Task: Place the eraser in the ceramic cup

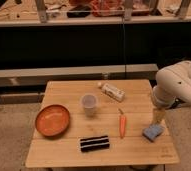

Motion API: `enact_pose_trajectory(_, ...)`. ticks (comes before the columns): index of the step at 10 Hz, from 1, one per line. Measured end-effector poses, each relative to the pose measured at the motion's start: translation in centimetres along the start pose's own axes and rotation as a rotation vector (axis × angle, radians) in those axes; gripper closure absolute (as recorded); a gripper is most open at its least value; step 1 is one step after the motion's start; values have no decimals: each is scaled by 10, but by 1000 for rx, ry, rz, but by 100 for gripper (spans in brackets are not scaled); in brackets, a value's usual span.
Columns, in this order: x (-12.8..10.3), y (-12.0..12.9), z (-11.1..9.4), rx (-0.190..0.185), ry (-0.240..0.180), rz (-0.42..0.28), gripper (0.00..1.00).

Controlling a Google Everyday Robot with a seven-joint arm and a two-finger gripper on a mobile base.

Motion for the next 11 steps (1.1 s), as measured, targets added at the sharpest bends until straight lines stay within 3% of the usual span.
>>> enact_pose_trajectory(9, 0, 0, 0, 0, 0, 0, 20)
enact_pose_trajectory(11, -9, 4, 1, 3, -10, -20, 20)
